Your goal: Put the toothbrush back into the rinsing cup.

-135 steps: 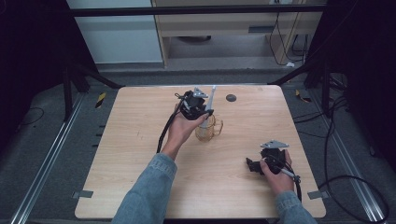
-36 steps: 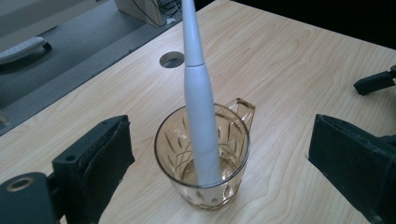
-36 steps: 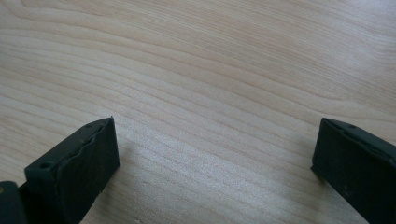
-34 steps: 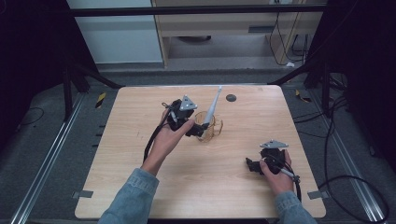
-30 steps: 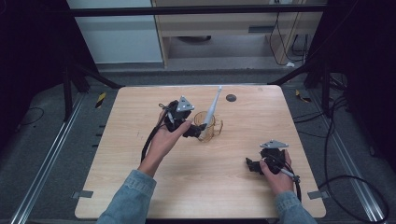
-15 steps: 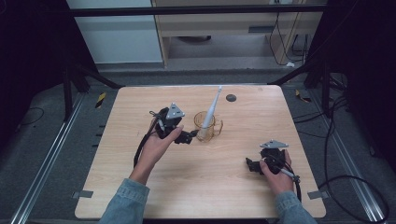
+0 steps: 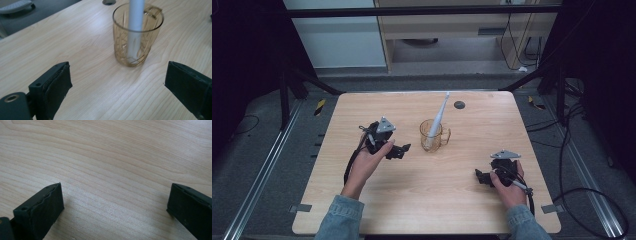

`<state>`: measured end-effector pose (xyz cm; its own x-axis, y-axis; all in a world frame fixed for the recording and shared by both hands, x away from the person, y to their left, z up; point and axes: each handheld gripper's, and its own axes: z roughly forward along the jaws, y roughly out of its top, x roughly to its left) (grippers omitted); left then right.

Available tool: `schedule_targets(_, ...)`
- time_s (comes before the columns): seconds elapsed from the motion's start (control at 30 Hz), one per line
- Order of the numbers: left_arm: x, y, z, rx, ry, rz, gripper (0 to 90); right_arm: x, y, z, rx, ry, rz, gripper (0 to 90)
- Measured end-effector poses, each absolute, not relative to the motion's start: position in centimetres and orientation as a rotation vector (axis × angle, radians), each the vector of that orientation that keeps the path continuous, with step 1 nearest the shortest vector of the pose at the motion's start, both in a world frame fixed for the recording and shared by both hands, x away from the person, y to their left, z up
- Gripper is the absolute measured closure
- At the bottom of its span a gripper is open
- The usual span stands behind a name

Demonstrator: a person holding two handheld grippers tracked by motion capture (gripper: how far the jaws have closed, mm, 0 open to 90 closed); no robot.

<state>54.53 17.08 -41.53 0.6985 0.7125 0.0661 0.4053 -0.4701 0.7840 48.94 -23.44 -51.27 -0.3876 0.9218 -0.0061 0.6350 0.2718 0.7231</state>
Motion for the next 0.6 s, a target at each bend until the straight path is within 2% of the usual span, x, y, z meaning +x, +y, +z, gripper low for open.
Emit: schedule_targets(0.6,55.9,21.5,-44.1,2.122,1.034,0.495,6.4,48.9,-23.4,-51.3,1.403,2.121,0.902,0.6)
